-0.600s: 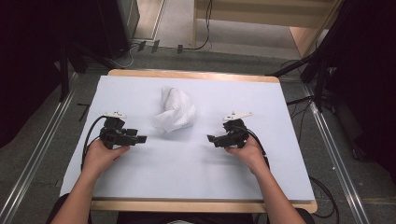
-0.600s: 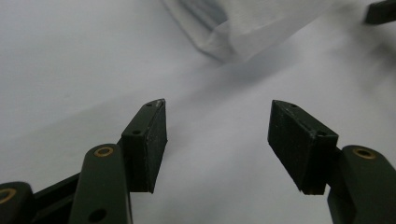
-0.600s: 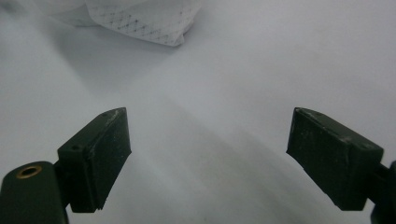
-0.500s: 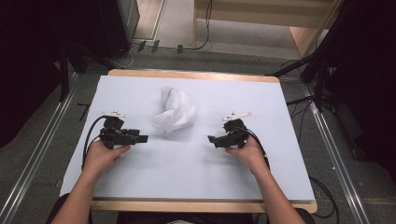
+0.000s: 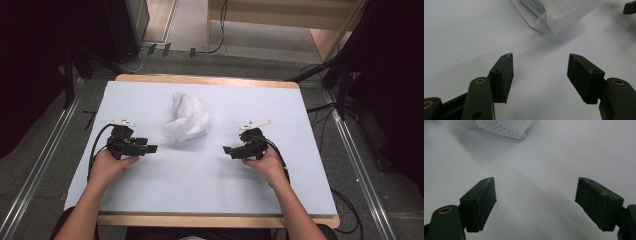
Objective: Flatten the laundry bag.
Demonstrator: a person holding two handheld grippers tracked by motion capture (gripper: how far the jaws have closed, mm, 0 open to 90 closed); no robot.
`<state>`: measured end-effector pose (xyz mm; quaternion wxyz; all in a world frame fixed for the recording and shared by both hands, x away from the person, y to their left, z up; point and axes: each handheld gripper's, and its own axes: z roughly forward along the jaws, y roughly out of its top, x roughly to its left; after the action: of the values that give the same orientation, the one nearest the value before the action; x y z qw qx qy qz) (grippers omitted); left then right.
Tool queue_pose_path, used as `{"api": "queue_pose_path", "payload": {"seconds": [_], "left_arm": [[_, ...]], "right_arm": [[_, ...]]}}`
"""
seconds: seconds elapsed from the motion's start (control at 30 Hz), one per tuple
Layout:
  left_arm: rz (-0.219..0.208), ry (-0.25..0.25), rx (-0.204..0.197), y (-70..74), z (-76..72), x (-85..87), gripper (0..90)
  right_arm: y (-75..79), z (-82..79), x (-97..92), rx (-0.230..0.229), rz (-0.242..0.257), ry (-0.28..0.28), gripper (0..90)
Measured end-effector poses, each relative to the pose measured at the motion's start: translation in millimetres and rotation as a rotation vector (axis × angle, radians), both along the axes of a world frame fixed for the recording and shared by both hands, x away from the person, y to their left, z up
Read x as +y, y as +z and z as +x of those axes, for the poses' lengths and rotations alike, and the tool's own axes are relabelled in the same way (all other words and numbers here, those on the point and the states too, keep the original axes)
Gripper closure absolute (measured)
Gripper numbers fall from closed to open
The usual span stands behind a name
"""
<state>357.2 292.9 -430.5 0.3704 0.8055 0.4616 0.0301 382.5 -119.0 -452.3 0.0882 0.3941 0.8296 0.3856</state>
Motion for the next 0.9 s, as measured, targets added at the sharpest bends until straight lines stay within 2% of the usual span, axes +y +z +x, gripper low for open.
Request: {"api": "queue_pose_path", "payload": {"seconds": [0.47,0.5,0.73,0.83,0.9], "left_arm": [[-0.001,0.008,-0.001,-0.3,2.6,2.3,38.6],[-0.002,0.01,-0.004,-0.1,3.7,1.7,38.6],[0.001,0.001,-0.006,0.2,2.4,2.8,38.7],[-0.006,0.014,-0.011,2.1,-1.0,5.4,38.6],[-0.005,0.017,-0.015,2.9,-3.4,7.0,38.6]], "right_arm": [[1.7,1.1,2.9,0.009,0.013,0.031,29.3],[1.8,0.2,2.8,0.02,0.011,0.027,30.1],[8.1,1.7,-0.8,0.015,0.04,0.028,38.9],[11.9,1.0,0.5,0.021,0.046,0.025,44.1],[17.1,0.7,1.8,0.047,0.051,0.01,48.8]]}}
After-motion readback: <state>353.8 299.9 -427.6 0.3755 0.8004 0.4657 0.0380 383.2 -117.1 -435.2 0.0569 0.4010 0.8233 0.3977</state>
